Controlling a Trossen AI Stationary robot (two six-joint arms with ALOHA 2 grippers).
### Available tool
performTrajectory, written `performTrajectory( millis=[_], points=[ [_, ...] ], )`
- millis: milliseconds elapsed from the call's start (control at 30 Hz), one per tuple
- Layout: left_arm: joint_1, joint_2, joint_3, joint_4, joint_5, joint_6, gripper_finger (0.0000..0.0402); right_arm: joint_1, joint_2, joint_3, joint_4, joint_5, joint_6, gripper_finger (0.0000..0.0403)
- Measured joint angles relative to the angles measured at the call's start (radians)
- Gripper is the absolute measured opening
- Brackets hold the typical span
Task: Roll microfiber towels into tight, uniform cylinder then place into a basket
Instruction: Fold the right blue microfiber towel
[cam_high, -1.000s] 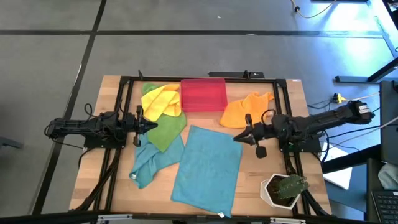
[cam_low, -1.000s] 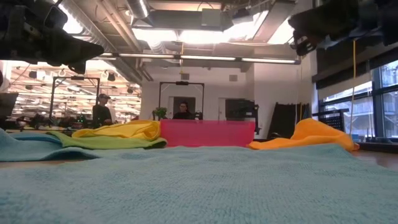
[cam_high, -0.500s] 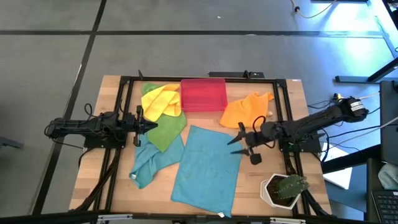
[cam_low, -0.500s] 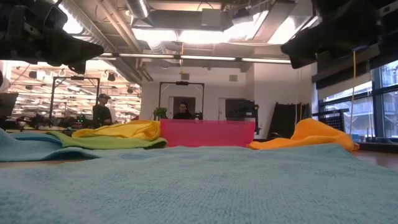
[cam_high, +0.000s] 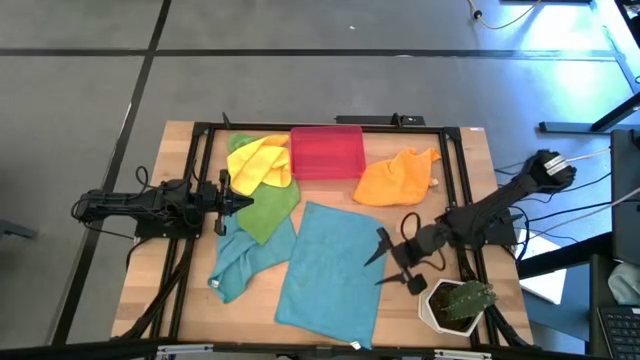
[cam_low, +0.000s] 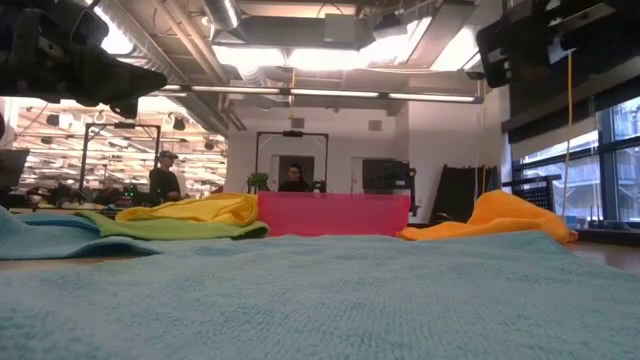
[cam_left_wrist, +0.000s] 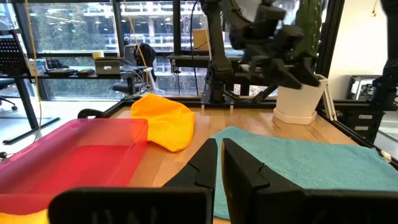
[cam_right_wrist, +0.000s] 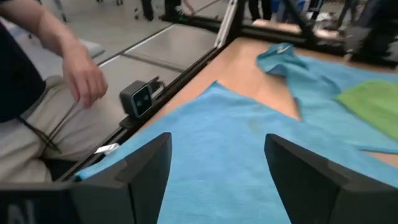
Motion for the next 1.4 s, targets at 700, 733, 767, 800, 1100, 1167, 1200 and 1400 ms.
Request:
performTrajectory(
  millis=[700,733,767,800,1100,1167,1200,1400],
  points=[
    [0.0,0.0,0.0,0.0,0.0,0.0,0.0014,0.098,0.501,0.487,-0.491,-0.081,0.071,0.0255],
    [0.0,0.0,0.0,0.0,0.0,0.0,0.0014,0.101,0.514,0.496,-0.494,-0.106,0.07,0.0251],
    [0.0,0.0,0.0,0.0,0.0,0.0,0.0014,0.104,0.524,0.501,-0.494,-0.133,0.07,0.0246],
    [0.0,0.0,0.0,0.0,0.0,0.0,0.0014,0.105,0.529,0.502,-0.495,-0.166,0.071,0.024],
    [0.0,0.0,0.0,0.0,0.0,0.0,0.0014,0.105,0.542,0.503,-0.497,-0.227,0.088,0.0187],
    [0.0,0.0,0.0,0.0,0.0,0.0,0.0014,0.107,0.542,0.503,-0.49,-0.196,0.084,0.0182],
    [0.0,0.0,0.0,0.0,0.0,0.0,0.0014,0.11,0.542,0.503,-0.489,-0.173,0.088,0.018],
    [0.0,0.0,0.0,0.0,0.0,0.0,0.0014,0.169,0.576,0.503,-0.391,-0.046,0.1,0.0184]
  ],
)
